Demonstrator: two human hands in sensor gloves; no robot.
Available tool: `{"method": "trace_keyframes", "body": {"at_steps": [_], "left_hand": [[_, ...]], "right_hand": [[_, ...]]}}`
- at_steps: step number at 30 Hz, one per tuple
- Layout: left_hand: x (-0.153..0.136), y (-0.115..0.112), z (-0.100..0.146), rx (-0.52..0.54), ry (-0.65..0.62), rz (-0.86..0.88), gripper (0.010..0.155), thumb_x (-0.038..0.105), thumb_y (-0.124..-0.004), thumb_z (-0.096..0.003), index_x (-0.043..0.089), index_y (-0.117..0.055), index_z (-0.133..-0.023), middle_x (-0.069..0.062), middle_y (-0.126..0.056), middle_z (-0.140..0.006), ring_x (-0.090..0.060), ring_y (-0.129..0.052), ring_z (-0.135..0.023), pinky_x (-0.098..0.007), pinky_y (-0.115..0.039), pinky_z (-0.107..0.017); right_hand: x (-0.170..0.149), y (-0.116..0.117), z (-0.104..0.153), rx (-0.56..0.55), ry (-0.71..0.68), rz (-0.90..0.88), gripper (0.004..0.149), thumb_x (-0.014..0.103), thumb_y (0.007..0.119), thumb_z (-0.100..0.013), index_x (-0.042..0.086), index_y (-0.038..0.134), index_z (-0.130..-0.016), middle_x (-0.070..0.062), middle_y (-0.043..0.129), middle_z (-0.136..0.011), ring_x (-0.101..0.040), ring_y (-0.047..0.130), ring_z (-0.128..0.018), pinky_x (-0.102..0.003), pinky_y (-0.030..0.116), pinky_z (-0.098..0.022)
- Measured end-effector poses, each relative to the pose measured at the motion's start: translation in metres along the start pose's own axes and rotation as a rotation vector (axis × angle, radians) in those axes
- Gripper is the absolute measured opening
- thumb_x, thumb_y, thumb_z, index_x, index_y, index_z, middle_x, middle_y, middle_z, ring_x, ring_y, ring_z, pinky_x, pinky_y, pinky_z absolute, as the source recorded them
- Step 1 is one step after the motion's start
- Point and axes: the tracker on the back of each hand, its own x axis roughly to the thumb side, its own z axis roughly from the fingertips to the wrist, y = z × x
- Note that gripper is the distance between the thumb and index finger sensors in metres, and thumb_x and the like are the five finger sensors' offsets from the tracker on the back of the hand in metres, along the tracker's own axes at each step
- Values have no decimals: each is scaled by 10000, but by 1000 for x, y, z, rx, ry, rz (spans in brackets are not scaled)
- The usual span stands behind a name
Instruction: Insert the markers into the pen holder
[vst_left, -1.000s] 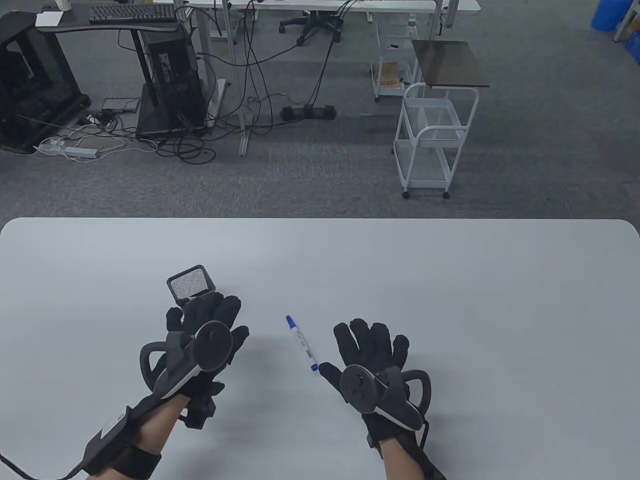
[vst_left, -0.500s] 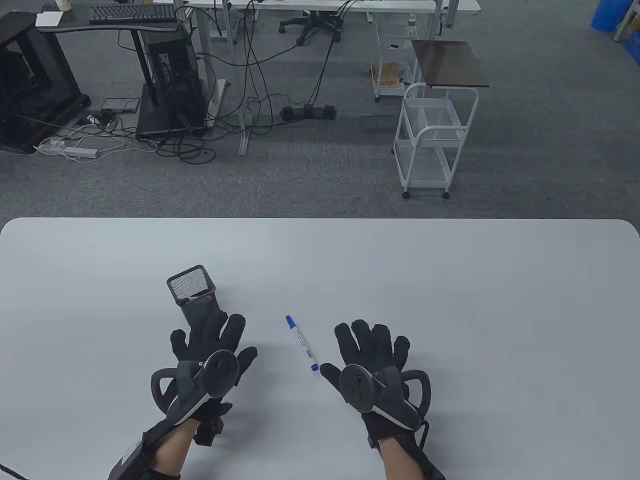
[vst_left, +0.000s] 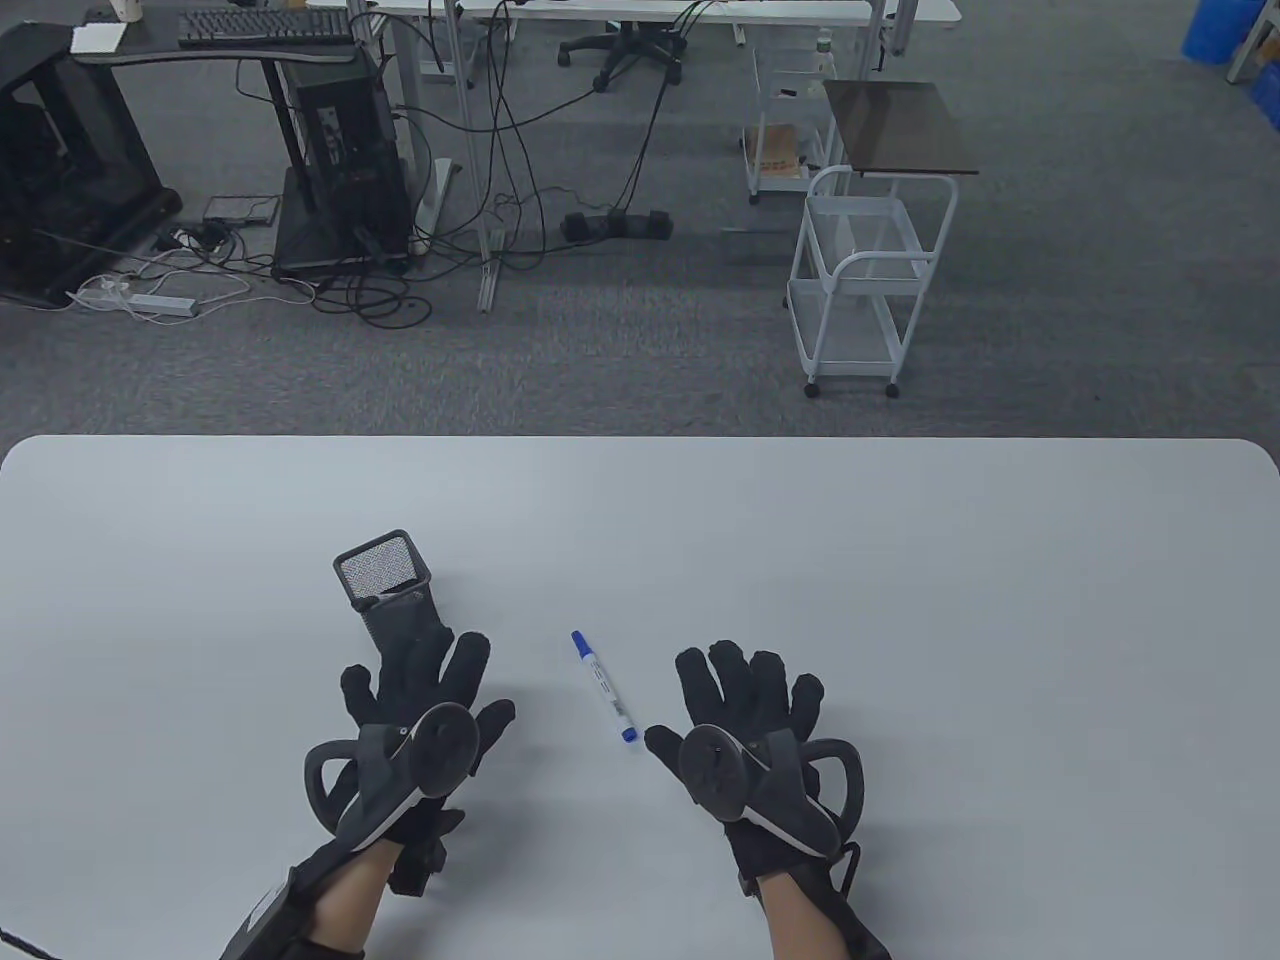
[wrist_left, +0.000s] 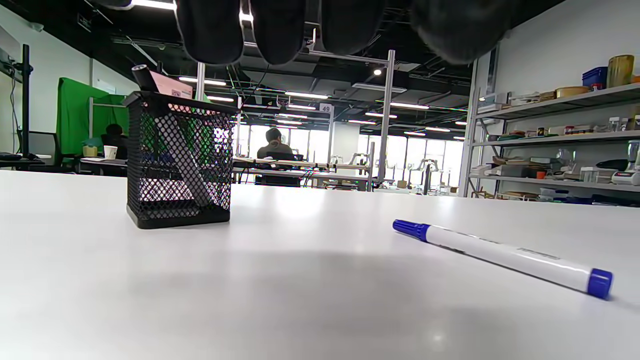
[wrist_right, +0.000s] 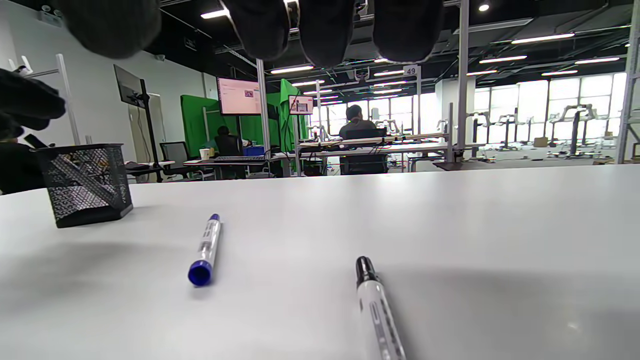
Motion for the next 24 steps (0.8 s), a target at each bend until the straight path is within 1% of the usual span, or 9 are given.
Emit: {"method": "trace_keyframes", "body": {"at_steps": [2, 4, 8, 12, 13, 14, 15, 19, 24], "left_hand": [[0, 2, 1, 5, -3, 3, 717, 643, -647, -547, 383, -464, -1190, -24, -442, -1298, -449, -490, -1227, -762, -349, -809], [0, 4, 2, 13, -8, 12, 715, 642, -648, -547, 385, -465, -1189, -24, -444, -1298, -449, -493, -1227, -763, -349, -808], [0, 8, 3, 26, -9, 19, 714, 641, -648, -547, 383, -471, -1188, -30, -444, -1298, -449, -493, -1226, -763, -348, -809], [-1, 10, 5, 28, -13, 43, 715, 640, -646, -549, 388, -456, -1190, -56, -441, -1297, -452, -491, -1226, -761, -350, -809], [-1, 10, 5, 26, -15, 45, 712, 640, -646, -549, 390, -459, -1189, -28, -440, -1298, -452, -492, -1225, -761, -349, -809], [-1, 11, 6, 25, -15, 45, 713, 641, -645, -549, 391, -456, -1190, -28, -440, -1298, -453, -491, -1225, -761, -349, -809], [-1, 11, 6, 30, -17, 46, 713, 640, -646, -549, 388, -458, -1190, -58, -442, -1297, -455, -491, -1225, -763, -349, -808], [0, 13, 8, 32, -25, 48, 710, 641, -646, -549, 390, -465, -1189, -29, -443, -1298, -454, -489, -1226, -762, -348, -809], [2, 13, 8, 28, -35, 51, 710, 641, -646, -549, 393, -461, -1189, -30, -442, -1299, -456, -489, -1226, -762, -347, -808]], "right_hand": [[-1, 1, -1, 21, 25, 27, 794, 624, 610, -580, 138, 481, -1194, -227, 482, -1242, -604, 546, -1086, -785, 349, -679], [-1, 1, -1, 77, 59, 103, 799, 625, 615, -580, 127, 484, -1190, -227, 487, -1234, -595, 576, -1072, -777, 369, -684], [-2, 4, 1, 155, 116, 214, 791, 617, 642, -572, 97, 556, -1162, -237, 575, -1185, -581, 659, -1027, -768, 411, -681], [-5, 18, 2, 274, 183, 285, 857, 616, 659, -567, 21, 510, -1166, -274, 588, -1161, -578, 703, -996, -765, 445, -674], [-6, 22, 2, 315, 198, 298, 857, 614, 659, -569, 14, 513, -1163, -281, 594, -1153, -576, 717, -983, -761, 457, -672], [-7, 25, 2, 348, 207, 305, 856, 612, 659, -571, 12, 511, -1163, -287, 593, -1150, -571, 724, -978, -759, 462, -670], [-8, 29, 2, 379, 233, 316, 850, 607, 664, -574, 4, 523, -1156, -292, 608, -1136, -565, 742, -961, -757, 471, -666], [-10, 41, 2, 439, 279, 323, 805, 584, 689, -578, 0, 582, -1122, -288, 693, -1059, -507, 827, -887, -735, 528, -645], [-14, 60, 3, 533, 345, 290, 810, 563, 703, -585, -45, 577, -1104, -240, 786, -956, -423, 918, -777, -718, 573, -619]]}}
